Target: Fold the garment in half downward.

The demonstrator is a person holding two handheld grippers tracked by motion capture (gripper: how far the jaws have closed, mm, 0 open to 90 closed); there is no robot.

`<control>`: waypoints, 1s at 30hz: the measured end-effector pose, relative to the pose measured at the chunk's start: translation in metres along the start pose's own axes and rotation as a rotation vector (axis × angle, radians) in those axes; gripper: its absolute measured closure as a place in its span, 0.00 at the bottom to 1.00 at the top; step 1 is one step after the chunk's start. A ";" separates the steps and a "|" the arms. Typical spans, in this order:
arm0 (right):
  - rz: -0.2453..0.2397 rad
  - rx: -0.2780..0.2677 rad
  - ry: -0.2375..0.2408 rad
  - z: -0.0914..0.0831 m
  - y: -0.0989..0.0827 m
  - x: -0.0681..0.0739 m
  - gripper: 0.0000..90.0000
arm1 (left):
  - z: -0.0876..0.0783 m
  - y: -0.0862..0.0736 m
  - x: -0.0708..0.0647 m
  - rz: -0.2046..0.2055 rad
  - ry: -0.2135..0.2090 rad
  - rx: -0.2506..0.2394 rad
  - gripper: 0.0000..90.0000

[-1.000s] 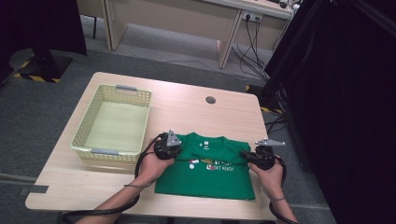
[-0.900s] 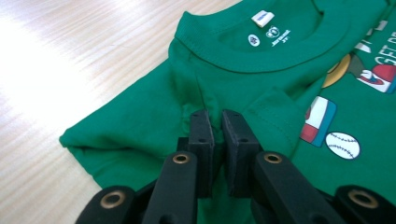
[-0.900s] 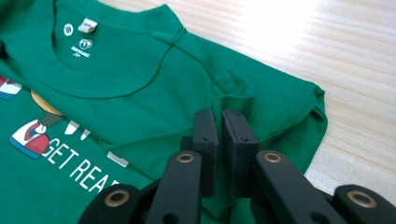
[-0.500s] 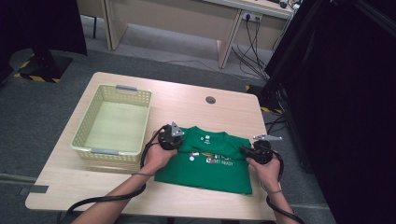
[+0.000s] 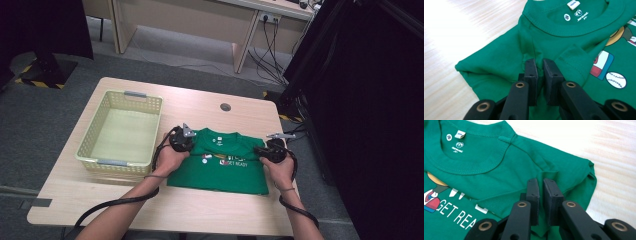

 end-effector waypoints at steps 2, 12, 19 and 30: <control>0.004 0.002 -0.002 0.004 0.003 0.000 0.92 | 0.002 0.001 0.004 -0.005 0.006 0.000 0.90; 0.007 -0.027 -0.023 0.004 0.018 -0.003 0.80 | -0.001 0.020 0.016 -0.042 0.032 -0.050 0.68; -0.014 -0.034 -0.013 0.007 0.040 -0.004 0.76 | 0.009 0.036 0.025 -0.043 0.042 -0.036 0.64; -0.063 0.000 0.051 0.035 0.049 0.007 0.73 | 0.032 0.035 0.025 -0.054 0.012 0.006 0.65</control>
Point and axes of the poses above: each handheld gripper's, and its own axes: z roughly forward along the jaws, y roughly out of its top, x roughly to its left, the point moved 2 cm from there along z, roughly forward along the jaws, and after that the axes turned 5 degrees about -x, right-handed, at the moved point
